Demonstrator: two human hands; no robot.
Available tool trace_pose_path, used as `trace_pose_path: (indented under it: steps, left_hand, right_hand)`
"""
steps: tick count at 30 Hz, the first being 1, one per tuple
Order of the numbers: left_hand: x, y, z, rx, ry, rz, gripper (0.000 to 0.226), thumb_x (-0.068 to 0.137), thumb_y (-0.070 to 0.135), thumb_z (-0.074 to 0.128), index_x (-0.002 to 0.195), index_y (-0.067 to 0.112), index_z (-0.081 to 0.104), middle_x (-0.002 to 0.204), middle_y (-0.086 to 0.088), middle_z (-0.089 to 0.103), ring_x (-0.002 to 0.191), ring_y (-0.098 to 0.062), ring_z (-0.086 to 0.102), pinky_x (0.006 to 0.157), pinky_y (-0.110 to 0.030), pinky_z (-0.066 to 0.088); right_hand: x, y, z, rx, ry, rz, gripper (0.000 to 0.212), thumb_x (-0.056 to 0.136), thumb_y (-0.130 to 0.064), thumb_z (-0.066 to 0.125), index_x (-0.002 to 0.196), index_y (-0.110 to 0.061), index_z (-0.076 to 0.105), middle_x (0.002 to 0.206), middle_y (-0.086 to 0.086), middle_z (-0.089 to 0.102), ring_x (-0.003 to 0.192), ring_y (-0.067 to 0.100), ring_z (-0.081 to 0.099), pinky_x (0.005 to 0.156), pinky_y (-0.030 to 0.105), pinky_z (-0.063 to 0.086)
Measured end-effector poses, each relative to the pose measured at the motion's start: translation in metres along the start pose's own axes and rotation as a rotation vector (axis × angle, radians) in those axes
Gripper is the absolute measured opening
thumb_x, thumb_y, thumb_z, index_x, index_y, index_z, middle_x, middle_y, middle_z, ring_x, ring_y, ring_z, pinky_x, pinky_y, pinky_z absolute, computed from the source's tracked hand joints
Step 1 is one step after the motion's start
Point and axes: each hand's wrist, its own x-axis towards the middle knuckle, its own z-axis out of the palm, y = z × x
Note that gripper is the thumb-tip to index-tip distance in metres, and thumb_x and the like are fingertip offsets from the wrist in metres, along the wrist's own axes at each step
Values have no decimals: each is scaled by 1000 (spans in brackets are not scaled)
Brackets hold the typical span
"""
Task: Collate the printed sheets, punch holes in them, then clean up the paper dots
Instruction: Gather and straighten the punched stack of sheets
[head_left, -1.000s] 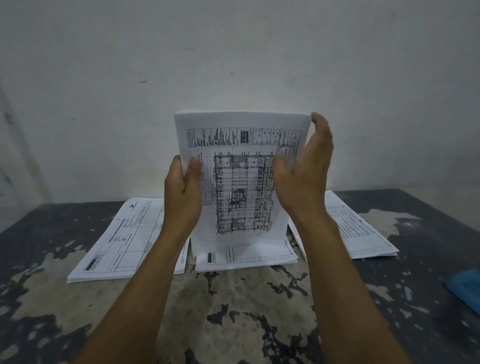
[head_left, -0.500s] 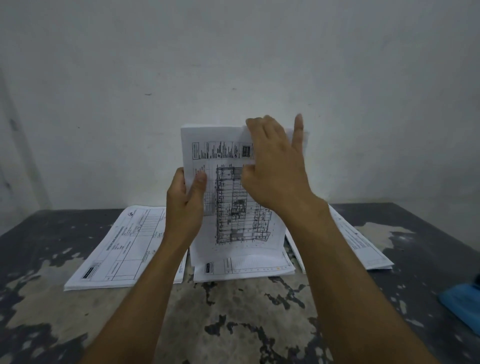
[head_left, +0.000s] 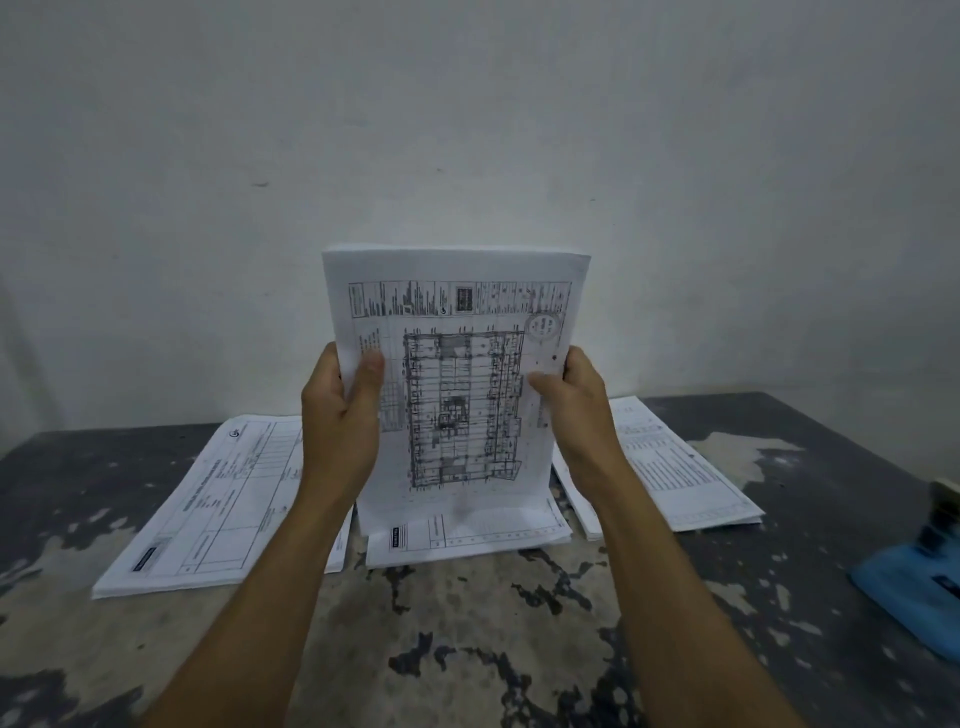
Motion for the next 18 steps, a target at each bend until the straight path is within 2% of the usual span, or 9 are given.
trace_pose_path:
  steps: [4, 7, 9, 12, 15, 18]
  left_hand:
    - [5, 6, 0, -39, 28, 12, 22, 99, 45, 53, 116, 32, 59, 110, 13, 71, 101, -4, 68, 79, -19, 57]
    - [3, 2, -1, -23, 5, 4, 24, 100, 46, 51, 118, 32, 58, 112, 16, 70, 102, -4, 68, 80, -23, 58]
    - [-3, -6, 0, 20, -13, -40, 36, 99, 50, 49, 125, 26, 56, 117, 12, 68, 109, -10, 66, 90, -38, 58]
    - [-5, -15, -1, 65, -32, -121, 71, 92, 67, 47, 142, 17, 42, 140, -5, 56, 128, -27, 55, 102, -56, 47]
    - [-3, -12, -3, 91, -30, -145, 88, 85, 77, 46, 147, 14, 36, 146, -10, 50, 133, -32, 49, 104, -59, 44]
    - [-6, -8, -2, 77, -13, -141, 82, 88, 73, 46, 145, 15, 38, 143, -8, 53, 130, -30, 52, 103, -58, 46]
  right_hand:
    - [3, -6, 1, -56, -31, -90, 13, 100, -14, 49, 112, -18, 51, 107, -8, 65, 84, -7, 64, 60, 9, 50]
    - [6, -2, -2, -69, -56, -75, 13, 101, -16, 48, 113, -19, 50, 106, -9, 65, 82, -8, 63, 58, 7, 49]
    - [3, 8, -3, -111, -70, -35, 12, 103, -21, 47, 114, -19, 51, 105, -10, 65, 82, -6, 63, 58, 9, 48]
    - [0, 19, -3, -158, -64, -20, 13, 104, -28, 45, 112, -21, 52, 102, -13, 64, 79, -12, 60, 58, 6, 44]
    - [2, 21, -1, -189, -65, -42, 14, 105, -31, 44, 110, -21, 51, 103, -9, 64, 87, -3, 61, 65, 15, 45]
    - [2, 22, -2, -227, -71, -64, 16, 105, -31, 42, 110, -18, 49, 104, -3, 63, 94, 13, 61, 71, 27, 49]
